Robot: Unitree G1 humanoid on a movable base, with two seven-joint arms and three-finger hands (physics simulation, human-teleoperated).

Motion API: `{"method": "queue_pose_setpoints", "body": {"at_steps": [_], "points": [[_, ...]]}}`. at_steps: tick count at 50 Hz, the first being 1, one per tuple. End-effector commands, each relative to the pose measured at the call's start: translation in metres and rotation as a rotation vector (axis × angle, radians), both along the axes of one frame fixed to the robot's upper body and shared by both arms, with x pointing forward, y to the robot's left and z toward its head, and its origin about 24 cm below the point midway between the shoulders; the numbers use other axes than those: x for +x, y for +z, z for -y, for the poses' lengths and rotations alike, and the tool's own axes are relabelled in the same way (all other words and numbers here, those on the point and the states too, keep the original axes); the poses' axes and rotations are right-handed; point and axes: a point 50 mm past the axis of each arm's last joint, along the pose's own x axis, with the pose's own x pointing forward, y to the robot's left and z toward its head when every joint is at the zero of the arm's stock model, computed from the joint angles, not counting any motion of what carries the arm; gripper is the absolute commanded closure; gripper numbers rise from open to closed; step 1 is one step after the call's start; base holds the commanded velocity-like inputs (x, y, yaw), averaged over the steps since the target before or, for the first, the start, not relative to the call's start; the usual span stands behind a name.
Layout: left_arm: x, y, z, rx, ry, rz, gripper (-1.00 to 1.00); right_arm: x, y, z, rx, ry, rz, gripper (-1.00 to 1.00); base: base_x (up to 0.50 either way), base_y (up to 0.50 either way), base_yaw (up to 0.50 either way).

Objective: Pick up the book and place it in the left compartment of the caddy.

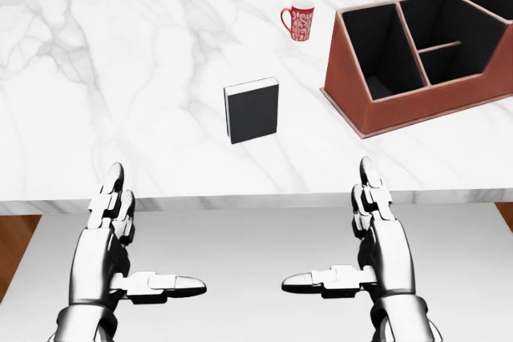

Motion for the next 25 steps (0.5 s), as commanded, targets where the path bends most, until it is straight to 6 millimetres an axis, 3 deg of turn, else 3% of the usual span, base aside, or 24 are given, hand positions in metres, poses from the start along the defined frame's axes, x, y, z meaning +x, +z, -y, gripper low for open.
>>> {"method": "queue_pose_setpoints", "body": {"at_steps": [1, 25], "points": [[0.000, 0.001, -0.006, 0.003, 0.000, 0.006, -1.00, -0.001, 0.000, 0.007, 0.004, 0.005, -0.001, -1.00, 0.00, 0.00, 0.00], [-0.002, 0.005, -0.007, -0.001, -0.008, 0.035, -1.00, -0.005, 0.013, 0.017, 0.005, -0.043, 0.042, -1.00, 0.00, 0.00, 0.00]]}}
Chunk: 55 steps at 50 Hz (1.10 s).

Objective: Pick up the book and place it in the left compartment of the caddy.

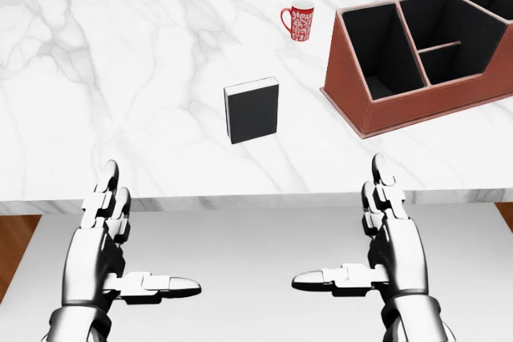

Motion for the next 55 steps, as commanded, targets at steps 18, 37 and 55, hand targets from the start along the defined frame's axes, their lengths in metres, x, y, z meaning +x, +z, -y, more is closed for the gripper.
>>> {"method": "queue_pose_setpoints", "body": {"at_steps": [18, 37, 55], "points": [[0.001, -0.001, 0.000, -0.006, -0.005, 0.004, -1.00, -0.021, 0.046, 0.022, 0.019, -0.116, 0.155, -1.00, 0.00, 0.00, 0.00], [0.003, -0.002, -0.001, -0.007, 0.001, -0.002, -1.00, -0.046, 0.092, 0.070, 0.013, -0.246, 0.361, -1.00, 0.00, 0.00, 0.00], [0.002, -0.002, -0.001, -0.004, -0.002, -0.001, -1.00, -0.067, 0.113, 0.098, 0.023, -0.336, 0.473, -1.00, 0.00, 0.00, 0.00]]}}
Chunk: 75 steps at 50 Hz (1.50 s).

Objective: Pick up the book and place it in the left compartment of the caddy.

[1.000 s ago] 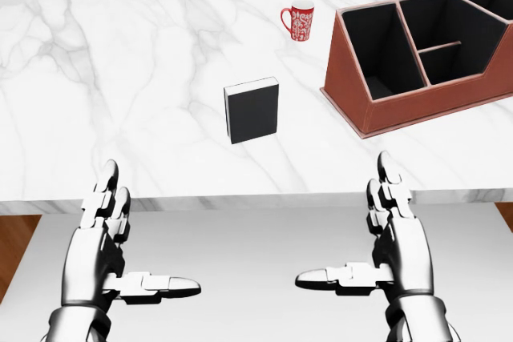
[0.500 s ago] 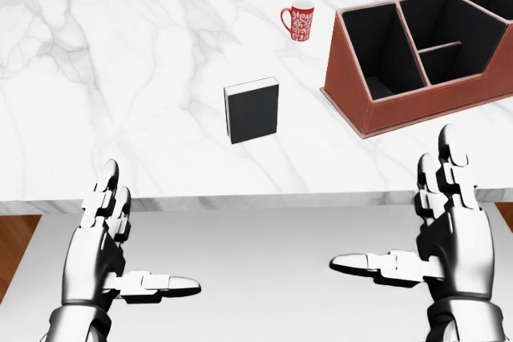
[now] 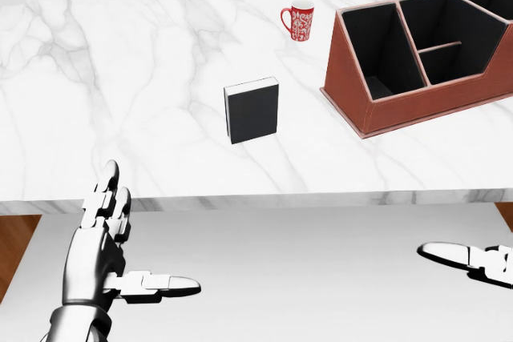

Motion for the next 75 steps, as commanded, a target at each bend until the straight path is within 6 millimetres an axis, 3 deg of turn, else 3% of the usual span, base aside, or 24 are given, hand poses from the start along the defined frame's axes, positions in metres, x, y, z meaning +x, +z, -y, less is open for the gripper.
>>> {"method": "queue_pose_setpoints", "body": {"at_steps": [1, 12, 24, 25, 31, 32, 36, 47, 57, 58, 75], "points": [[0.000, -0.001, 0.000, 0.001, -0.001, 0.000, -1.00, -0.014, 0.015, 0.018, 0.011, -0.062, 0.078, -1.00, 0.00, 0.00, 0.00], [0.004, -0.007, -0.002, -0.002, -0.004, -0.002, -1.00, -0.040, 0.034, 0.057, 0.013, -0.166, 0.170, -1.00, 0.00, 0.00, 0.00], [0.005, -0.011, -0.001, 0.001, -0.007, -0.016, -1.00, -0.066, 0.046, 0.082, 0.015, -0.242, 0.236, -1.00, 0.00, 0.00, 0.00], [0.005, -0.010, -0.001, 0.001, -0.008, -0.015, -1.00, -0.079, 0.051, 0.093, 0.037, -0.258, 0.279, -1.00, 0.00, 0.00, 0.00], [0.005, -0.010, 0.000, 0.002, -0.008, -0.012, -1.00, -0.087, 0.052, 0.103, 0.045, -0.288, 0.281, -1.00, 0.00, 0.00, 0.00], [0.004, -0.009, -0.002, -0.002, -0.001, -0.008, -1.00, -0.140, 0.049, 0.144, 0.115, -0.430, 0.330, -1.00, 0.00, 0.00, 0.00], [0.003, -0.007, -0.001, -0.001, -0.003, -0.001, -1.00, -0.152, 0.047, 0.153, 0.132, -0.459, 0.332, -1.00, 0.00, 0.00, 0.00], [0.003, -0.007, -0.001, 0.002, -0.004, 0.000, -1.00, -0.166, 0.044, 0.164, 0.154, -0.488, 0.328, -1.00, 0.00, 0.00, 0.00], [0.003, -0.007, -0.001, 0.002, -0.004, -0.001, -1.00, -0.166, 0.043, 0.164, 0.155, -0.488, 0.327, -1.00, 0.00, 0.00, 0.00], [0.003, -0.007, 0.000, 0.003, -0.005, 0.000, -1.00, -0.174, 0.041, 0.174, 0.220, -0.503, 0.372, -1.00, 0.00, 0.00, 0.00], [0.004, -0.008, -0.001, 0.003, -0.002, -0.004, -1.00, -0.176, 0.037, 0.177, 0.238, -0.511, 0.357, -1.00, 0.00, 0.00, 0.00]]}}
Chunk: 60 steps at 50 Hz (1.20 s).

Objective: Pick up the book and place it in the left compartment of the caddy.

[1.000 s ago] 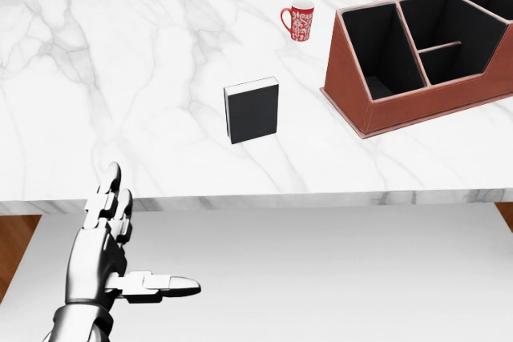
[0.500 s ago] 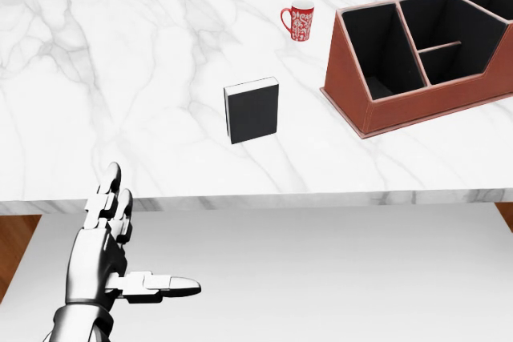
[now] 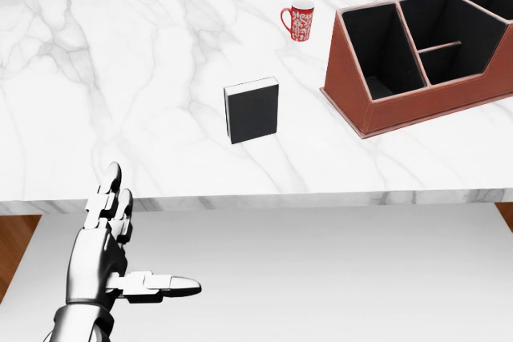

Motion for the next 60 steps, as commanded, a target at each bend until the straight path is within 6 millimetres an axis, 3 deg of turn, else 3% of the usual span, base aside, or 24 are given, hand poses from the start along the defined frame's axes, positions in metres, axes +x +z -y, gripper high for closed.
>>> {"method": "queue_pose_setpoints", "body": {"at_steps": [1, 31, 60], "points": [[0.001, 0.000, -0.001, -0.004, 0.012, -0.002, -1.00, -0.004, -0.005, 0.005, 0.022, -0.007, -0.003, -1.00, 0.00, 0.00, 0.00], [0.000, 0.000, 0.000, 0.000, 0.004, -0.001, -1.00, -0.006, -0.022, 0.007, 0.031, -0.027, -0.114, -1.00, 0.00, 0.00, 0.00], [0.000, 0.000, -0.001, -0.002, 0.009, -0.001, -1.00, 0.001, -0.020, 0.003, 0.012, -0.018, -0.128, -1.00, 0.00, 0.00, 0.00]]}}
